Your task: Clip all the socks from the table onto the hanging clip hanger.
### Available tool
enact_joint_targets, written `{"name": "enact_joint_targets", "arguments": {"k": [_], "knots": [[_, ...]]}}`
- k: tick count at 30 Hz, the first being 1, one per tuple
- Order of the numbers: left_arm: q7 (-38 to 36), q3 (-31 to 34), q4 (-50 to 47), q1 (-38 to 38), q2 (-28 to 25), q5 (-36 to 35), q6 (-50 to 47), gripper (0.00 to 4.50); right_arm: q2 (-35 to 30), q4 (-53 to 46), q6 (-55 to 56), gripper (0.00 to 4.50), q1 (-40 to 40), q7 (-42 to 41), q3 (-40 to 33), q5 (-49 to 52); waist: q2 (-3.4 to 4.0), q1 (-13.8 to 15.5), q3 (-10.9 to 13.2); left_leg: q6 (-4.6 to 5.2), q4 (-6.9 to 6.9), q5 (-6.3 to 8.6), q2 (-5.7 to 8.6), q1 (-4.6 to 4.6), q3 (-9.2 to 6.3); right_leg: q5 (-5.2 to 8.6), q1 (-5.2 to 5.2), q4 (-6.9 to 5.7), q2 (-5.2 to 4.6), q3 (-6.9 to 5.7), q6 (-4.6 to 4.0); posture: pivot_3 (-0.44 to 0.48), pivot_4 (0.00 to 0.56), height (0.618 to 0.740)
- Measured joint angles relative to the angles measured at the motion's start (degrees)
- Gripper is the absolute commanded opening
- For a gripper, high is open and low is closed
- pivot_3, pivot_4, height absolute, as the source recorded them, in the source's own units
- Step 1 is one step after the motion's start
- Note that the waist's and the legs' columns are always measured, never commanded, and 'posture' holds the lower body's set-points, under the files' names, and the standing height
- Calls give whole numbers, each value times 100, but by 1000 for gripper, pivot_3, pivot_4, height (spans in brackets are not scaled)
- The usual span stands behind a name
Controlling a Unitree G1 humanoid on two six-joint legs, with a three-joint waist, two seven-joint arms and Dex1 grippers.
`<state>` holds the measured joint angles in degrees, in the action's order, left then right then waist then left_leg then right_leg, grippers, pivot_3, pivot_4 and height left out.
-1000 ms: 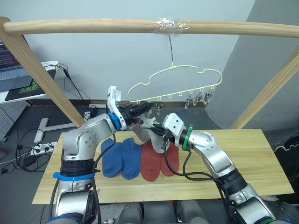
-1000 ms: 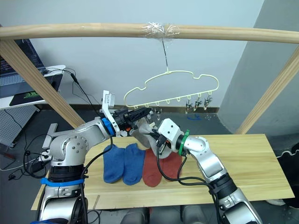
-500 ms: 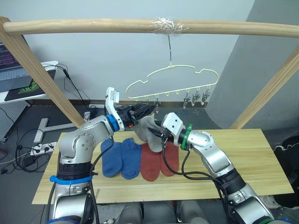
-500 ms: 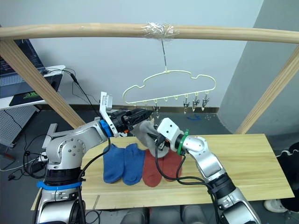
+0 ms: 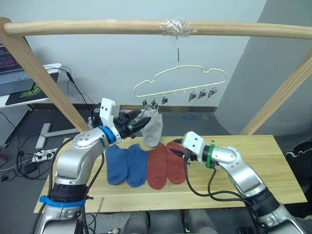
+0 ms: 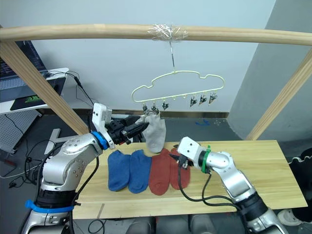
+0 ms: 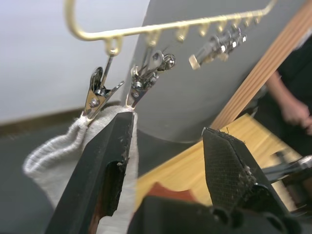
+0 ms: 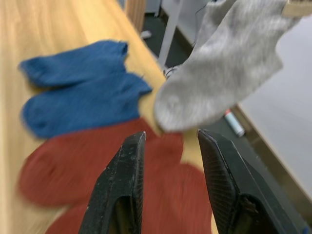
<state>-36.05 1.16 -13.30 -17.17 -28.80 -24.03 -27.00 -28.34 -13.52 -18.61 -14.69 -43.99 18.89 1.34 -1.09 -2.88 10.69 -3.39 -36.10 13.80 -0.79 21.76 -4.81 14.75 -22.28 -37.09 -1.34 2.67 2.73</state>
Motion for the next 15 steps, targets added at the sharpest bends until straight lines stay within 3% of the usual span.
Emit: {"name": "enact_joint_targets", "arguments": {"k": [8,15], "knots": [[138,-458,-577,481,369,375,482,2554,-738,-956,-591,1724,452,-332,-699,537,-1,-5,0,2,-3,-1,-2,-5,3,11,2,-3,4,2,20,-74,152,737],[521,-702,-595,577,785,762,708,2554,-791,-1212,-834,1724,505,-280,-895,693,-1,-10,-1,3,-6,-1,-2,-3,4,10,2,-4,4,2,19,-79,145,737]]}}
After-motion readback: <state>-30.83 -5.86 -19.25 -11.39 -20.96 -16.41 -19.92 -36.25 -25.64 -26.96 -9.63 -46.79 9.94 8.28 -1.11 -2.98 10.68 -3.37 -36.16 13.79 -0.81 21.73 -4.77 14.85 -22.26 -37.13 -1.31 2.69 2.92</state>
